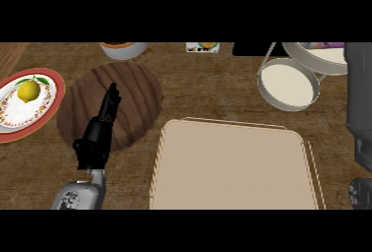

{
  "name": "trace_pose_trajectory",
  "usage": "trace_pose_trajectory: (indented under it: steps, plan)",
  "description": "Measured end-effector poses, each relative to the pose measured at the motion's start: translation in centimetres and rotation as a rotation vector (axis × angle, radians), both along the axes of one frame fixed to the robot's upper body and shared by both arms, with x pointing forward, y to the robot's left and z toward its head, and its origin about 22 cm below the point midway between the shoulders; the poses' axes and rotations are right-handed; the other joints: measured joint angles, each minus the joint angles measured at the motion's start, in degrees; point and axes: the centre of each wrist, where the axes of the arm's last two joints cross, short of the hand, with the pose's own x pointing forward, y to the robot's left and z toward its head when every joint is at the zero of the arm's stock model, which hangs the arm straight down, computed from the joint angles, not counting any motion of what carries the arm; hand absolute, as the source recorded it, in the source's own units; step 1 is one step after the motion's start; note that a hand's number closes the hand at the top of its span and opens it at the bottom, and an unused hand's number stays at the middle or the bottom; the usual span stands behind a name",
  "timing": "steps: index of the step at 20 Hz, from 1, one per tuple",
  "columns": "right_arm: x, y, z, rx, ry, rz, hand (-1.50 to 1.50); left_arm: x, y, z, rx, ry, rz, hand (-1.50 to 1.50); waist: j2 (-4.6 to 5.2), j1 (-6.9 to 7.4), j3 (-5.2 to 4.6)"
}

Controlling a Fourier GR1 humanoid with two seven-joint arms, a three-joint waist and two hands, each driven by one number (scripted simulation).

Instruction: Pick the can from the tray and place it in the tiered basket

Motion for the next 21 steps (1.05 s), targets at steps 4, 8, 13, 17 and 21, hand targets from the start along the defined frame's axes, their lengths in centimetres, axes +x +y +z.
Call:
trace_pose_trajectory:
  steps: [4, 8, 13, 17, 21]
  plan:
    - [-0.9, -0.8, 0.5, 0.072, -0.167, -0.063, -1.50, 0.0, 0.1, 0.3, -0.001, 0.003, 0.006, 0.00, -0.16, -0.29, 0.00]
    - [-3.1, -3.7, 1.9, 0.122, -0.257, -0.172, -1.50, -0.3, 0.9, 0.3, 0.008, 0.012, 0.018, 0.00, -0.50, -1.08, -0.02]
    - [-7.6, -7.2, 2.4, 0.214, -0.361, -0.270, -1.50, -0.5, 0.9, 0.0, 0.001, 0.022, 0.039, 0.00, -0.87, -2.37, -0.01]
    - [-12.7, -10.0, 0.8, 0.275, -0.433, -0.296, -1.50, -0.5, 1.6, -0.3, 0.007, 0.023, 0.057, 0.00, -1.04, -3.18, 0.01]
    - [-18.8, -12.7, -0.9, 0.301, -0.463, -0.294, -1.50, -0.9, 2.2, -0.4, 0.004, 0.030, 0.065, 0.00, -1.21, -3.93, 0.03]
